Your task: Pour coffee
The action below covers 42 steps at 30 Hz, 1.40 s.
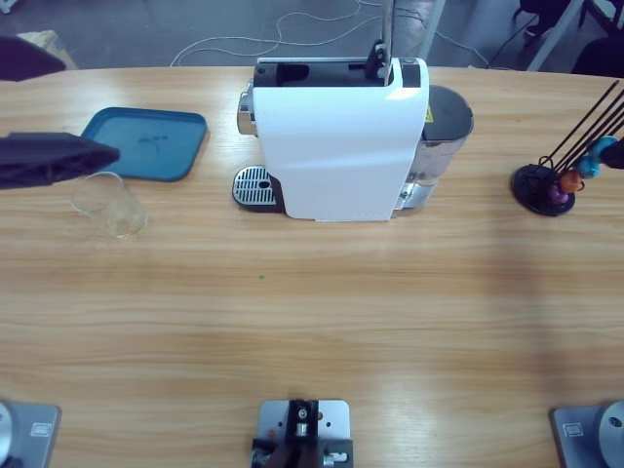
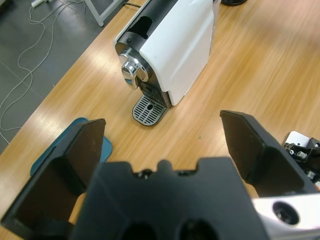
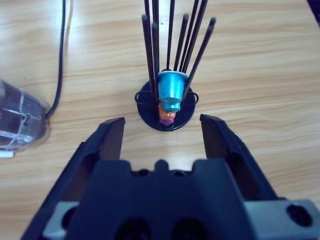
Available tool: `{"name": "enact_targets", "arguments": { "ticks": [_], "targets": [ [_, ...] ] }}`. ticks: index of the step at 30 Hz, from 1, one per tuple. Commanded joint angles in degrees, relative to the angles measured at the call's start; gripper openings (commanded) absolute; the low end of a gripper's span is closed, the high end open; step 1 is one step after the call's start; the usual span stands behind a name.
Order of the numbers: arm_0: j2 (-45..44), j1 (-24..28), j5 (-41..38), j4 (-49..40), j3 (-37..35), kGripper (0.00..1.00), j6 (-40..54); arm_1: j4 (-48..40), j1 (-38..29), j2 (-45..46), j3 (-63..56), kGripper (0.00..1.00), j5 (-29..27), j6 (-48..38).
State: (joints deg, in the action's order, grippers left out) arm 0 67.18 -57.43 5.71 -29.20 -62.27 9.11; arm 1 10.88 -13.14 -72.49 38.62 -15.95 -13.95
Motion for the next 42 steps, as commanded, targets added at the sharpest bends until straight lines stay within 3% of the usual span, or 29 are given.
{"name": "enact_targets", "arguments": {
  "ticks": [1,12,13,15,23,28,42],
  "targets": [
    [1.29,1.40,0.80,0.11,2.41,0.989,-1.03,-5.30,3.86,-6.70,-2.27,0.554,2.24,-0.56],
    [1.58,2.23,0.80,0.21,2.32,0.989,-0.94,-8.63,6.09,-10.92,-1.44,0.528,2.86,-0.56],
    [1.74,2.23,0.80,0.28,2.32,0.991,-0.94,-8.98,6.30,-10.99,-1.44,0.449,2.86,-0.54],
    [1.95,2.23,0.80,0.28,2.32,0.991,-0.94,-9.49,6.73,-11.13,-1.35,0.411,3.01,-0.52],
    [2.83,2.23,0.62,0.55,2.50,0.989,-1.01,-11.14,7.04,-11.85,-1.35,0.052,4.44,-0.75],
    [3.38,2.23,0.53,0.55,2.71,0.989,-0.99,-11.28,7.04,-12.12,-1.35,0.000,4.90,-0.99],
    [3.31,2.23,0.27,0.63,3.57,0.987,-1.03,-10.88,7.04,-9.80,-0.76,0.000,4.56,-2.07]
  ]
}}
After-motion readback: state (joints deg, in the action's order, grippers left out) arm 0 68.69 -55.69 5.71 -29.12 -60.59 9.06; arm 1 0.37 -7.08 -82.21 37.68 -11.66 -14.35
